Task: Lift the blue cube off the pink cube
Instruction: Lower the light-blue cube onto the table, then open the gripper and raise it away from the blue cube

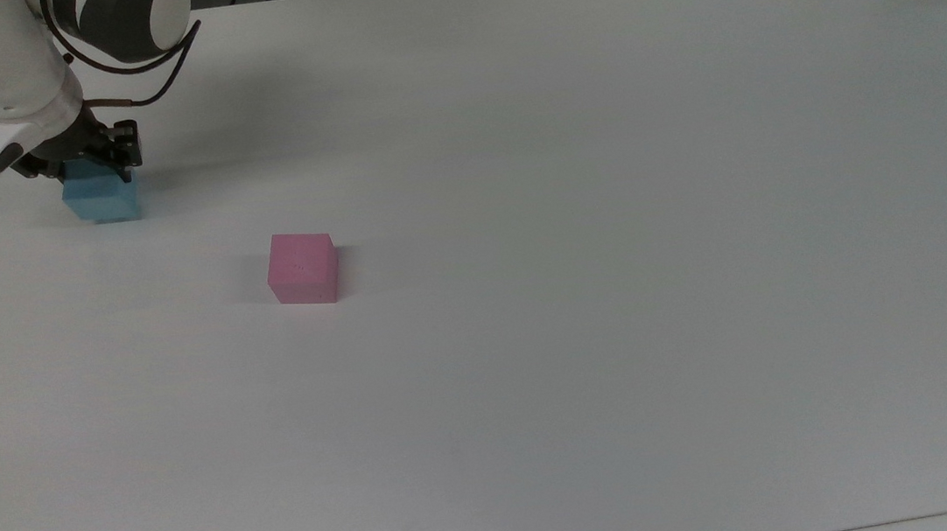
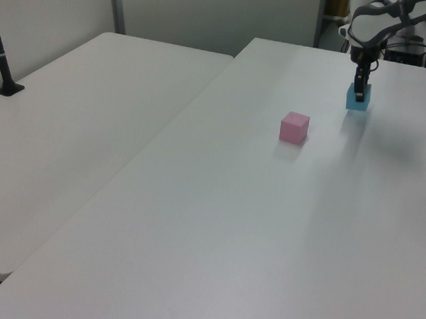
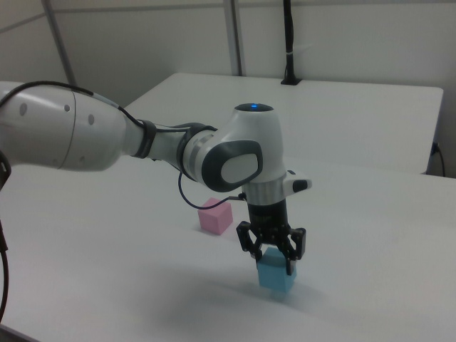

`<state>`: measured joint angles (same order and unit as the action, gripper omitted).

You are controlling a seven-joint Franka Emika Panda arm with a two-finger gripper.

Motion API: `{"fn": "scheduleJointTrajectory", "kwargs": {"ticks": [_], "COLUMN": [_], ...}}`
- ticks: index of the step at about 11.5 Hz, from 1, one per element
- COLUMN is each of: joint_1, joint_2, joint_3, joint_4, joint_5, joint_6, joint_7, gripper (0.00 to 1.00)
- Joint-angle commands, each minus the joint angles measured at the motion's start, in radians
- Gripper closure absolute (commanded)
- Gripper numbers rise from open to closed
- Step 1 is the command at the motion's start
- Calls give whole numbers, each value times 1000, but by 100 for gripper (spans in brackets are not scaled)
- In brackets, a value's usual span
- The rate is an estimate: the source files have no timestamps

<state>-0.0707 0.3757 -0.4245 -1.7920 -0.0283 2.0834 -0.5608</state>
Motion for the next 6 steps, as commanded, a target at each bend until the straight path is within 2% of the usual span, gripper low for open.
{"fn": "scheduleJointTrajectory", "kwargs": {"ticks": [1,3,6], "joint_1": [12,25,126], "joint_2": [-30,-110,-285], "joint_3": [-7,-7,19], "joint_4": [-17,0,31], "joint_5": [-13,-13,-12], "joint_6": [-14,-106,-303], "joint_7": [7,117,276], "gripper": [0,0,0]}}
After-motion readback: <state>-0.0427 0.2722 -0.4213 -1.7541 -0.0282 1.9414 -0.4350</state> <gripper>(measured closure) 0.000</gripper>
